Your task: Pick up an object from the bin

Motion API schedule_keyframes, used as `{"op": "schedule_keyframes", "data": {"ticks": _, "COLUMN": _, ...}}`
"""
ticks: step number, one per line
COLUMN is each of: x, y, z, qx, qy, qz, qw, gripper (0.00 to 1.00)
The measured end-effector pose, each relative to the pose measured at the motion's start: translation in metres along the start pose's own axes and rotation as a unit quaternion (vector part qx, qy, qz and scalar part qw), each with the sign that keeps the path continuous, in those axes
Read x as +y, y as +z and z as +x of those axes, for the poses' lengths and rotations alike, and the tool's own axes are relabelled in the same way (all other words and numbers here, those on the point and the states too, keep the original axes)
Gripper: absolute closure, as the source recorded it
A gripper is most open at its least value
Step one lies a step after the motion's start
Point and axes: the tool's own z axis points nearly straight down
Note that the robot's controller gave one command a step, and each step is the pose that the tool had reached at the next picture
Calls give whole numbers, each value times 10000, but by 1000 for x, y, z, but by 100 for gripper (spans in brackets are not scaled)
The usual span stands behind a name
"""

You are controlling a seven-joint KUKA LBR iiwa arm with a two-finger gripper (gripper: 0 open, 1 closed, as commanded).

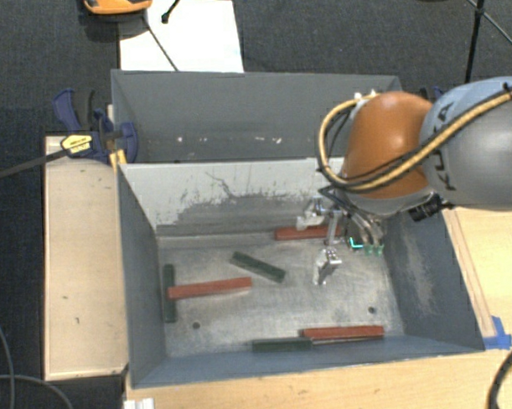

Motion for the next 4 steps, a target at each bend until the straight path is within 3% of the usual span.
{"op": "schedule_keyframes", "data": {"ticks": 1, "x": 0, "y": -5, "z": -2, "qx": -41, "qy": 2, "qz": 0, "qw": 10000, "gripper": 0}}
{"op": "schedule_keyframes", "data": {"ticks": 2, "x": 60, "y": 73, "z": 18, "qx": -58, "qy": -638, "qz": 2, "qw": 9979, "gripper": 100}}
{"op": "schedule_keyframes", "data": {"ticks": 3, "x": 60, "y": 73, "z": 18, "qx": -58, "qy": -636, "qz": 2, "qw": 9980, "gripper": 100}}
{"op": "schedule_keyframes", "data": {"ticks": 4, "x": 60, "y": -71, "z": -6, "qx": -47, "qy": -1202, "qz": 4, "qw": 9927, "gripper": 100}}
